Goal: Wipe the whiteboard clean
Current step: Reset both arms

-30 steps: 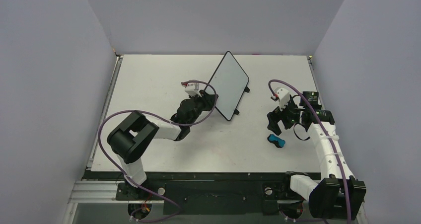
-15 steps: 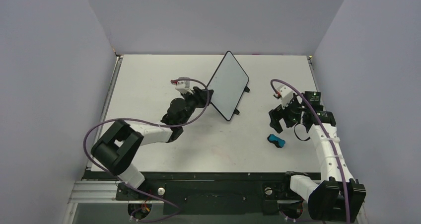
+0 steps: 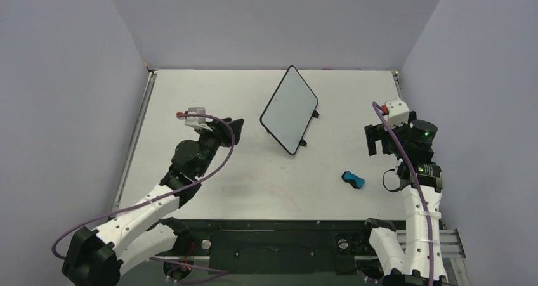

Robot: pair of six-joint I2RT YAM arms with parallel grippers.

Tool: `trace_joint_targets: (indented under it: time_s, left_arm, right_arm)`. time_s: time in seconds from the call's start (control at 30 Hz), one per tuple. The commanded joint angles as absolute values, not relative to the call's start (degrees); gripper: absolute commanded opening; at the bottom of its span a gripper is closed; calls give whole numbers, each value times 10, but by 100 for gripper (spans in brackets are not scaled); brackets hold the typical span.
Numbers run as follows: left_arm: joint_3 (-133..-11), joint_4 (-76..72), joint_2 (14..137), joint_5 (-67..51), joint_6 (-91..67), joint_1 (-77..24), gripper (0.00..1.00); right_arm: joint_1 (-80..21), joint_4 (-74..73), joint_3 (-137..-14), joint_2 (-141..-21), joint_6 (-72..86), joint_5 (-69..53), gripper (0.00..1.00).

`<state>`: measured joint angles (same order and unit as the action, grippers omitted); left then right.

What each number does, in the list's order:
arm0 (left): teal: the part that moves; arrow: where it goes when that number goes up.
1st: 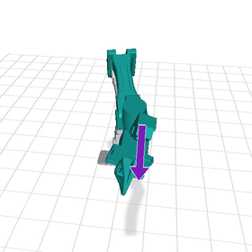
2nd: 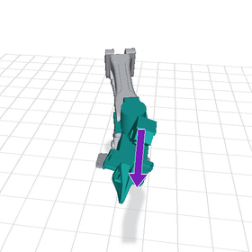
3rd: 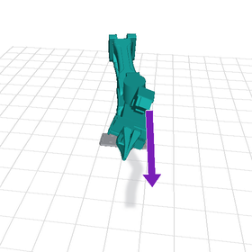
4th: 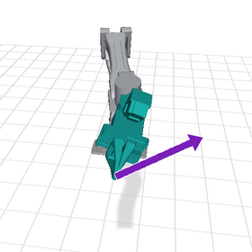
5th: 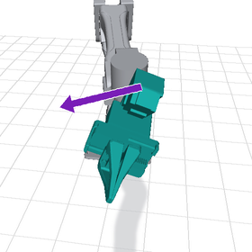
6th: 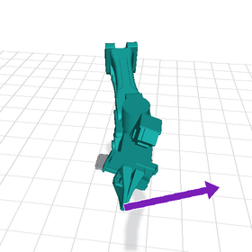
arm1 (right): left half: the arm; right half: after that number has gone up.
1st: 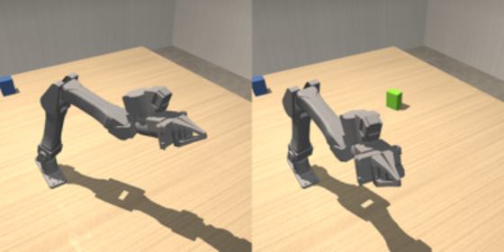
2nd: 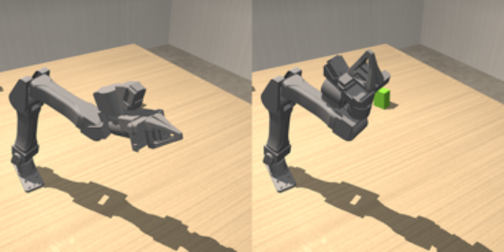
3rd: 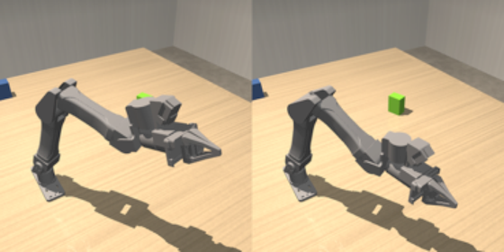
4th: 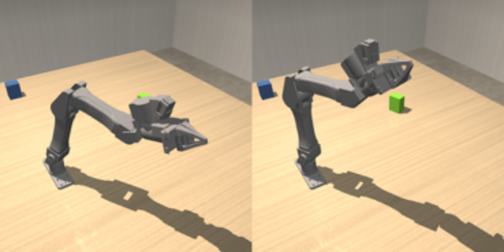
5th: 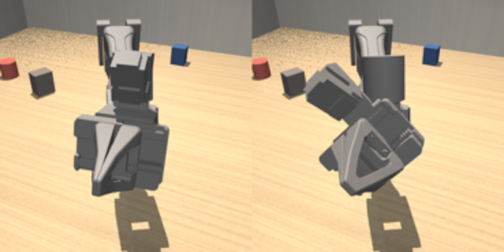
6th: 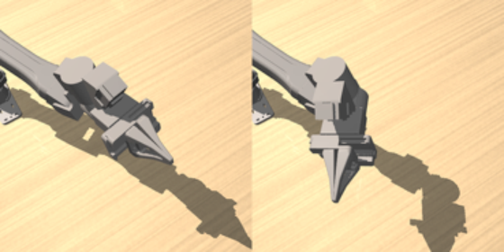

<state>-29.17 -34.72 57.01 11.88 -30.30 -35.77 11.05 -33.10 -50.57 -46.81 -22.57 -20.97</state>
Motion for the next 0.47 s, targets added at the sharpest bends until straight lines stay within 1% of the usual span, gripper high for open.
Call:
trace_joint_targets:
  time_s: [0.0,0.03,0.07,0.1,0.13,0.2,0.27,0.37,0.43]
  left_arm:
    - [-321,-132,474,109,-280,-305,54]
    - [-335,-106,445,102,-283,-293,58]
    - [-340,-59,430,87,-287,-265,65]
    - [-349,-37,401,75,-294,-249,68]
    - [-353,-10,389,50,-298,-218,73]
    - [-364,43,356,12,-303,-175,76]
    - [-386,86,334,-26,-293,-144,76]
    - [-408,139,325,-32,-248,-125,76]
    - [-411,163,318,-14,-220,-124,76]
  right_arm:
    - [145,-299,-504,-467,-169,-229,92]
    - [158,-292,-502,-465,-153,-236,92]
    - [164,-289,-501,-464,-143,-242,92]
    - [172,-283,-502,-462,-127,-240,92]
    - [174,-281,-502,-459,-120,-238,92]
    - [179,-266,-498,-451,-95,-223,92]
    - [184,-244,-488,-444,-63,-205,92]
    - [196,-234,-479,-442,-61,-218,92]
    - [202,-228,-475,-440,-56,-229,92]
